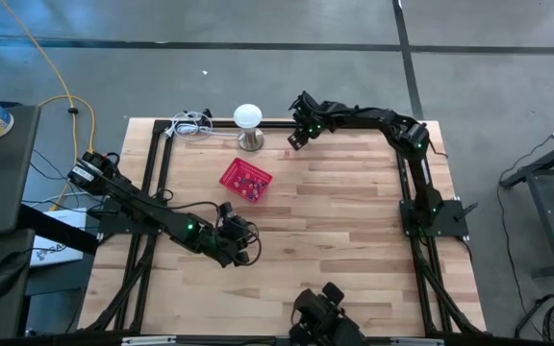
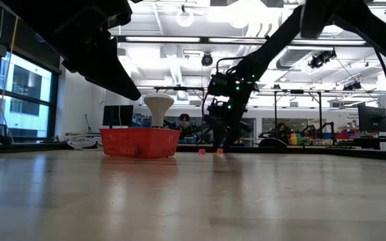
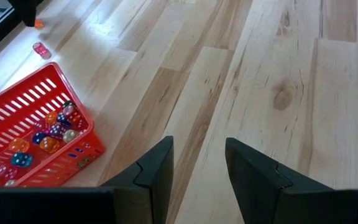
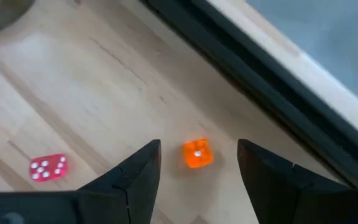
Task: Pick & Place Dice
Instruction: Put the orange die into the red basket
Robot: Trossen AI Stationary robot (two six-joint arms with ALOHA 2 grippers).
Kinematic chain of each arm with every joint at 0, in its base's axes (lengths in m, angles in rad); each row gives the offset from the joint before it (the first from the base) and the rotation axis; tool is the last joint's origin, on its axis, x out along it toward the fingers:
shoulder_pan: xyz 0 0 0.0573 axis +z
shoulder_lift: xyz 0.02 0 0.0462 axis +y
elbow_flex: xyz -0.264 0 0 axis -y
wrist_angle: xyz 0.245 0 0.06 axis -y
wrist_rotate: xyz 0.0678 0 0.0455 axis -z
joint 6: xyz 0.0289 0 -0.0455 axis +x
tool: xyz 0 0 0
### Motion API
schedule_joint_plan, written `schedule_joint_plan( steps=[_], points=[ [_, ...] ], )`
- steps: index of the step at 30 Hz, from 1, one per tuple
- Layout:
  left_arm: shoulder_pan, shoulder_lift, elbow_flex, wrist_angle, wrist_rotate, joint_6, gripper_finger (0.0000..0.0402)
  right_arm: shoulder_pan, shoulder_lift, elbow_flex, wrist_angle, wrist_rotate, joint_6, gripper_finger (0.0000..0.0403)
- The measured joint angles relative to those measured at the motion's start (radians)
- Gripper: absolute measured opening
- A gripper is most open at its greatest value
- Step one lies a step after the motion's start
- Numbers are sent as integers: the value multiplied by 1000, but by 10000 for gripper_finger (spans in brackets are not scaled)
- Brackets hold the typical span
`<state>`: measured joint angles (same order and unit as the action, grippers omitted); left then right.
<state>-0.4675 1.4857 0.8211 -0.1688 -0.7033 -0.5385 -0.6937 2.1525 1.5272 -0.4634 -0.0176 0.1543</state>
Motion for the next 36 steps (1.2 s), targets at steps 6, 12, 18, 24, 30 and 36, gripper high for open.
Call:
schedule_joint_plan(
  steps=[6, 12, 18, 24, 30, 36],
  points=[
    [0, 0, 0, -3, 0, 0, 139, 0, 3, 0, 15, -6, -1, 197],
    [-1, 0, 0, -4, 0, -1, 139, -6, 34, 8, 15, 37, 3, 169],
    [-2, 0, 0, -4, 16, -6, 139, -8, 34, 8, -2, 45, 2, 142],
    [-2, 0, 0, -4, 18, -7, 139, -9, 35, 9, -39, 49, 2, 121],
    [-2, 0, 0, -5, 18, -7, 139, -7, 35, 11, -73, 54, 2, 106],
    [-9, 0, 0, -6, 18, -7, 139, -1, 35, 10, -89, 52, 5, 106]
  ],
)
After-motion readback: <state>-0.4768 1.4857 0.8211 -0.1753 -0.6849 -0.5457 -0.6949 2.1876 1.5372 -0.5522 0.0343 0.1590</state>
